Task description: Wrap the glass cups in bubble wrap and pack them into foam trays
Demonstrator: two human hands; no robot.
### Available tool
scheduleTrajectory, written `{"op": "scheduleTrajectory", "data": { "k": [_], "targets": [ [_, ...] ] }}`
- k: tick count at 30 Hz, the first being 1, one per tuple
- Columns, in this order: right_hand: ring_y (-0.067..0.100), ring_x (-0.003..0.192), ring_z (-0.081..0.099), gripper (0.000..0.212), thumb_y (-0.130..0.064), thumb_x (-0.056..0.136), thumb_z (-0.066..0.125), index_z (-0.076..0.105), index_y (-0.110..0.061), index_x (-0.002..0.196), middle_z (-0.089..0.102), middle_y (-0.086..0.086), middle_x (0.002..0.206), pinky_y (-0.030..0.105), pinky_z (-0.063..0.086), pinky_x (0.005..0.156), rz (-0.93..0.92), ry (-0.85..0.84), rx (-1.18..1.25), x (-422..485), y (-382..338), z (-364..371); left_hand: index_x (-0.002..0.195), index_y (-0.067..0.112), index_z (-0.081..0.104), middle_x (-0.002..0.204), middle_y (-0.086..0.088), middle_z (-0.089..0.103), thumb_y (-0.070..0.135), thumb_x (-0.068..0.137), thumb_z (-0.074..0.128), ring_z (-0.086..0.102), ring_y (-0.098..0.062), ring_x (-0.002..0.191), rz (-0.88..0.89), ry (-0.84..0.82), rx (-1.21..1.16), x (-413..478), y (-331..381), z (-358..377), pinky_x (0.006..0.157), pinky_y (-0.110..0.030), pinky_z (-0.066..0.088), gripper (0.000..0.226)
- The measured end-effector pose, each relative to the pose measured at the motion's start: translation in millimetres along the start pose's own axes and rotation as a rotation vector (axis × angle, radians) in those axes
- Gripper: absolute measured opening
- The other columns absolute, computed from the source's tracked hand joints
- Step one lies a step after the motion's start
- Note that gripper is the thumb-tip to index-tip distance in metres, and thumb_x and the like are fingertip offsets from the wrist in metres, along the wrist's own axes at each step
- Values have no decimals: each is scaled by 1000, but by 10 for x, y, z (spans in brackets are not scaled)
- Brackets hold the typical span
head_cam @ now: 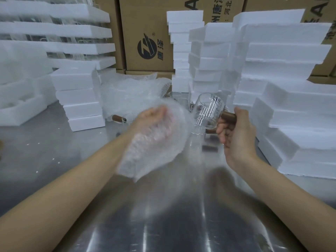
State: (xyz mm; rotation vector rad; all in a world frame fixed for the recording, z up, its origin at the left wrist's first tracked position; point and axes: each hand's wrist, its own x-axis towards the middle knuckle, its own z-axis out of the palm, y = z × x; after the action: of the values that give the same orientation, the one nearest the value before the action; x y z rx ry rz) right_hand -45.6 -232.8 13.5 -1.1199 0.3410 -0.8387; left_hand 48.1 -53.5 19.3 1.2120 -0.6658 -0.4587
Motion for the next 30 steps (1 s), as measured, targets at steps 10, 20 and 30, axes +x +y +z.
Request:
{"op": "scheduleTrajectory", "data": {
  "k": [10, 20, 30],
  "targets": [
    [12, 34, 40, 39, -25, 96, 44, 60, -5, 67, 58, 8, 50, 15, 26, 31, 17, -43, 13, -21, 2, -9, 137, 19, 39, 127, -2, 41, 1, 83, 63, 46, -15, 112, 210, 712, 765, 86, 6, -278, 91, -27, 41, 62],
    [7, 41, 48, 26, -29, 94, 59, 67, -6, 85, 62, 4, 55, 14, 38, 41, 95, -156, 9, 30, 17, -35, 82, 35, 56, 82, 19, 54, 62, 75, 52, 51, 4, 75, 119, -367, 1562, -43, -4, -163, 69, -27, 45, 29],
    [7, 37, 44, 34, -47, 78, 65, 78, -16, 83, 60, 5, 57, 13, 30, 32, 276, -426, -85, 23, 36, -66, 83, 18, 68, 69, 8, 64, 6, 77, 77, 58, -5, 58, -181, -180, 998, -2, -15, -272, 59, -15, 46, 16]
  ]
}}
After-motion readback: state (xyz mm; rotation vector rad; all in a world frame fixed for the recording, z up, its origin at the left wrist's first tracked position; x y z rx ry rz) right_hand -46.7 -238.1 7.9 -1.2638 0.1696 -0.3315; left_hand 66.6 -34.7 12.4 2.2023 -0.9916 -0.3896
